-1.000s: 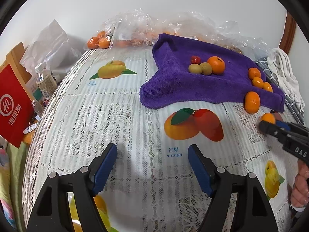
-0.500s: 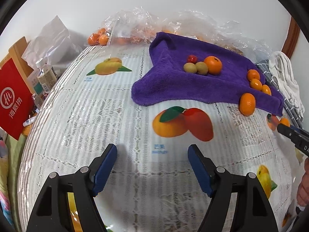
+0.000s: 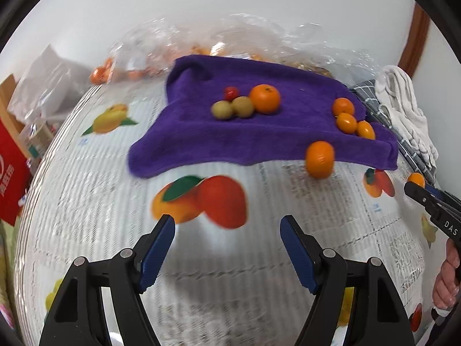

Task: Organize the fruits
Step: 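Grasp a mandarin lying on the bed cover with the right tool, then grasp another mandarin beside the towel edge with the left tool, then carry both held mandarins over the purple towel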

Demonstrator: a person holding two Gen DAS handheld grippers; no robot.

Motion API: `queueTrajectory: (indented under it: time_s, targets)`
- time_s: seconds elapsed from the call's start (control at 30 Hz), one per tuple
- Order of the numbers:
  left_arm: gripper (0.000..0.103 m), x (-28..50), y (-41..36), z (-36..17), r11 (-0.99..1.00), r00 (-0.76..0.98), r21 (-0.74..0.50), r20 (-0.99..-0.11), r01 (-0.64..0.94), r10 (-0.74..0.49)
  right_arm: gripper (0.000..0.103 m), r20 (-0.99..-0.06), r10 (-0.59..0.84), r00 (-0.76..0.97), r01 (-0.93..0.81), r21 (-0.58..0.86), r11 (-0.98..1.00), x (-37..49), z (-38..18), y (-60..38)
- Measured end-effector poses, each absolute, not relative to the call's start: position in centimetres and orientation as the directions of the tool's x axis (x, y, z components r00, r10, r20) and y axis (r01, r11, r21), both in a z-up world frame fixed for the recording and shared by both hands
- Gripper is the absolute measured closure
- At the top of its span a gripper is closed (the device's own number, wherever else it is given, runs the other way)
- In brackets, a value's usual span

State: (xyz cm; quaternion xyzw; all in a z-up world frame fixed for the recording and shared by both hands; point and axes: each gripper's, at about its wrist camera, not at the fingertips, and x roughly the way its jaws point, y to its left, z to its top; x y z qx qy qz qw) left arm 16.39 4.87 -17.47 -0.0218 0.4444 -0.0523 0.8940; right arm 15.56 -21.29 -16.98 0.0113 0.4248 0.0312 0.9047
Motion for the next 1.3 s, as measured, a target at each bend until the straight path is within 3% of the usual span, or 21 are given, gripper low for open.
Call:
queueTrajectory:
  time_s: [0.53,0.87,1.17,1.3]
  targets:
    - [0.029,20.1,-0.4,-16.6,0.964,0.583,-0.186,-0.769,0.188,-0.262,0.067,-0.765,0.038,0.643,-0.019,0.034,0.999,15.4,-17.3,-23.8]
    - [0.045,22.3,-1.6,-17.8,0.954,0.551,-0.234,-0.779,0.19,-0.301,0.067,-0.766,0.009,0.643,-0.02,-0.004,1.0,15.7,-17.7,-25.0]
    - [0.07,23.5,-2.3,-18.3,0.934,0.504,-0.294,-0.787,0.201,-0.356,0.067,-0.777,-0.001,0.63,-0.002,-0.003,1.0,15.8,-18.1,-25.3]
    - [0.071,23.3,-2.4,-17.9,0.939,0.502,-0.274,-0.794,0.209,-0.344,0.067,-0.774,0.004,0.633,-0.001,0.004,1.0,15.6,-17.8,-24.8]
